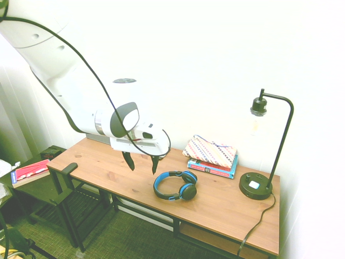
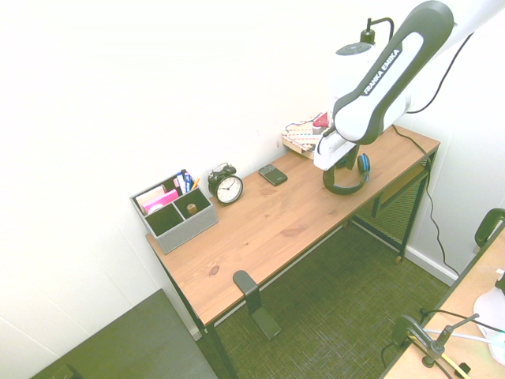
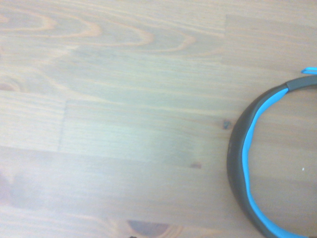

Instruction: Hang the headphone

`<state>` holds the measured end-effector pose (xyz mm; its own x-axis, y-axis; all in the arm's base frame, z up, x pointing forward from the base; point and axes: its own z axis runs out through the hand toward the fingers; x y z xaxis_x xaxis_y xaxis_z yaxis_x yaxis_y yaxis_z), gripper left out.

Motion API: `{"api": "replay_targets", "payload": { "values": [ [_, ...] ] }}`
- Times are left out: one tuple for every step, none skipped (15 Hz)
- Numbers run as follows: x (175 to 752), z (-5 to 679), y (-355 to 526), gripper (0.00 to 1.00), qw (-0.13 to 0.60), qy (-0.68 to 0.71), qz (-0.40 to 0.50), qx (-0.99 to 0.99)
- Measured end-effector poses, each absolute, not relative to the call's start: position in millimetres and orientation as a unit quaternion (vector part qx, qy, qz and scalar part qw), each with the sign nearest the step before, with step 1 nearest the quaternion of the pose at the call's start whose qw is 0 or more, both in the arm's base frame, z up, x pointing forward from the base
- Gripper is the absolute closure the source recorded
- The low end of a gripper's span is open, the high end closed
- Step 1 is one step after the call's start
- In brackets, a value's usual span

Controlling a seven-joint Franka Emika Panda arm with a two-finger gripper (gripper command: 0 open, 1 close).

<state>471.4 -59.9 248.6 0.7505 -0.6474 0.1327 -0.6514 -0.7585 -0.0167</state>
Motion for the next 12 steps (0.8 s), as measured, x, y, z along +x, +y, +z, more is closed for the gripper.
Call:
{"api": "replay_targets", "payload": {
  "values": [
    [480.5,243.4,-64.0,0.00,0.016,-0.343,0.064,0.937],
    [487.9,237.1,-68.7,0.00,0.018,-0.341,0.061,0.938],
    [493.1,229.8,-73.7,0.00,0.020,-0.338,0.057,0.939],
    [496.1,221.9,-78.7,0.00,0.023,-0.337,0.052,0.940],
    [498.6,214.6,-82.6,0.00,0.025,-0.337,0.048,0.940],
    [501.1,208.5,-85.1,0.00,0.024,-0.337,0.044,0.940],
    [503.0,201.7,-87.6,1.00,0.024,-0.336,0.040,0.941],
    [504.8,194.4,-90.1,1.00,0.023,-0.335,0.037,0.941],
    [506.9,187.0,-92.9,1.00,0.022,-0.335,0.033,0.941],
    [509.2,181.0,-95.9,1.00,0.020,-0.337,0.029,0.941],
    [511.4,176.5,-98.5,1.00,0.017,-0.339,0.027,0.940],
    [513.5,175.0,-100.4,1.00,0.015,-0.339,0.027,0.940]
  ]
}}
